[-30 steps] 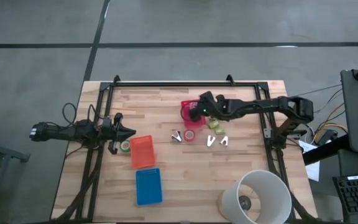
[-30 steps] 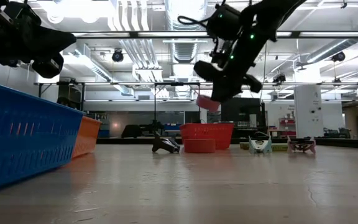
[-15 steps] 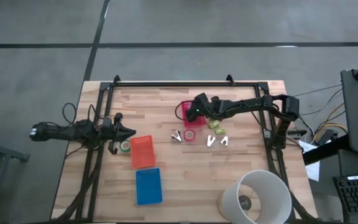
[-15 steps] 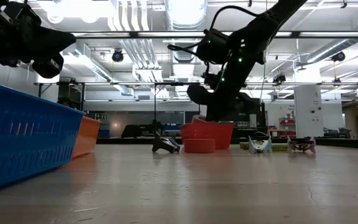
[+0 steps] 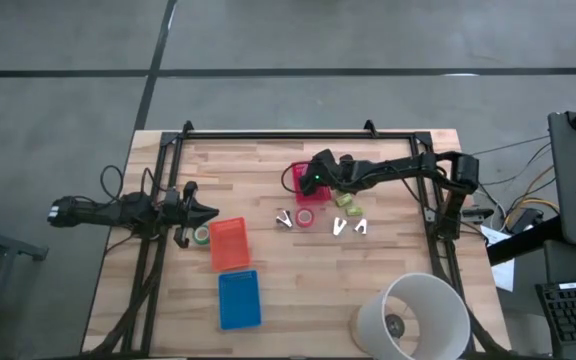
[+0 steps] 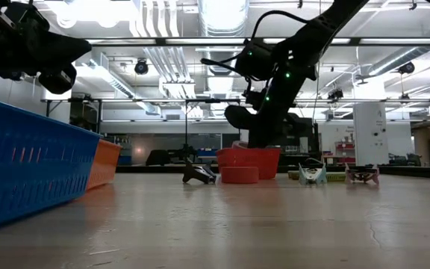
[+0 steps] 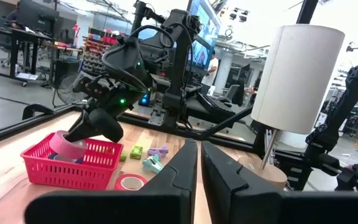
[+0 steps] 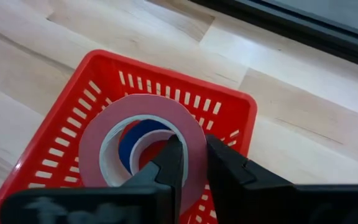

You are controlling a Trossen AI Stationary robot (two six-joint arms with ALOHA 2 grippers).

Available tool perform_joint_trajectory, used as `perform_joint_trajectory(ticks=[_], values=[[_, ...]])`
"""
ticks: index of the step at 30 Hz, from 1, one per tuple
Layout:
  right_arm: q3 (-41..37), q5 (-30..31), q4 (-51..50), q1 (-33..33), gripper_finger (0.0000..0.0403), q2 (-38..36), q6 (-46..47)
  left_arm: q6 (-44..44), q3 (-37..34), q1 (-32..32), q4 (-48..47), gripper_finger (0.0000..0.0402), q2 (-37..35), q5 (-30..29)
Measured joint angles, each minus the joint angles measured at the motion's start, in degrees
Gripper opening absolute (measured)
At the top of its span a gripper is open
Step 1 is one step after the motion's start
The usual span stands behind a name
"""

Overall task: Pick and place Stapler, Stapler remover, tape
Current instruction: Put the pink tape into the red bin, then put the red tape into the red bin

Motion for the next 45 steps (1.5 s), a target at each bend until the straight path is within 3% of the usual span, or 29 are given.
perform_joint_trajectory(ticks=[13,21,30,36,40,45], values=[[0.0,2.4,1.9,0.1,0.0142,-0.1,-1.2,0.0,0.0,0.0,0.0,0.0023,0.0,0.0],[2.0,2.5,4.1,4.0,0.0175,-0.6,-4.3,0.0,0.0,0.0,0.0,0.0025,0.0,0.0],[5.3,1.5,4.2,14.2,0.0175,-0.6,-4.4,0.0,0.0,0.0,0.0,0.0026,0.0,0.0],[5.5,6.9,4.4,20.5,0.0164,-0.6,-3.5,0.2,0.0,0.0,0.0,0.0023,0.0,0.0],[5.4,7.0,4.6,22.8,0.0158,-0.6,-4.5,0.5,0.0,0.0,0.0,0.0026,0.0,0.0],[5.3,-1.4,4.7,24.4,0.0150,-0.5,-10.1,0.4,0.0,0.0,0.0,0.0023,0.0,0.0]])
